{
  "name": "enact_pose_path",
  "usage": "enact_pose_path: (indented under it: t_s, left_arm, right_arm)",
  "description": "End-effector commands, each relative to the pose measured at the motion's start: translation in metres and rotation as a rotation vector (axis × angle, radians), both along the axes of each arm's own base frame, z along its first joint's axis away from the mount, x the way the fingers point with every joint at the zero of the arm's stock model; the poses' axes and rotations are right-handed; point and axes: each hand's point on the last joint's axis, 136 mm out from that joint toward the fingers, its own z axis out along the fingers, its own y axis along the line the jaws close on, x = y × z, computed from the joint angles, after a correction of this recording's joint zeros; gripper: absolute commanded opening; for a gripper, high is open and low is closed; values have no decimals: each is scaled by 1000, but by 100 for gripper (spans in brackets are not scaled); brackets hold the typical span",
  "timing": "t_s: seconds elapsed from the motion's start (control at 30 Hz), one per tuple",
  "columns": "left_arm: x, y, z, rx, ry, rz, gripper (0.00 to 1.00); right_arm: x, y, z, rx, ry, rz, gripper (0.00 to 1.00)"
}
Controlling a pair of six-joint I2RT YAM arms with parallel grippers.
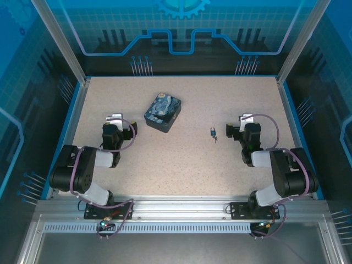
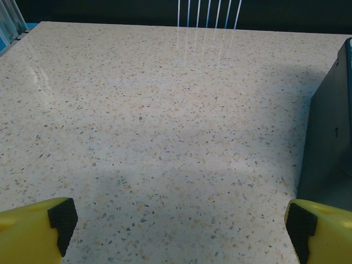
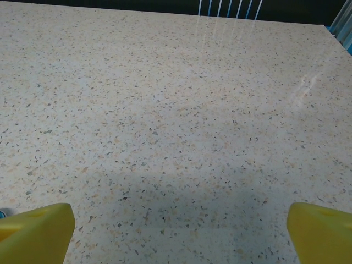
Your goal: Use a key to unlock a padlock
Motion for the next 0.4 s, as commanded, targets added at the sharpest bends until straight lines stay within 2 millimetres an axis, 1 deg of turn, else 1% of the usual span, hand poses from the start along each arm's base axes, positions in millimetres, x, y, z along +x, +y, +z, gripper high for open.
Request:
enact_pose_path:
  t_s: [0.0, 0.37]
  left_arm:
    - [6, -2, 7, -18, -21, -16, 99]
    - [6, -1, 7, -20, -18, -15, 99]
  right_arm:
    - [8, 2, 14, -13, -47, 2, 100]
    - [9, 3, 13, 6, -44, 21, 100]
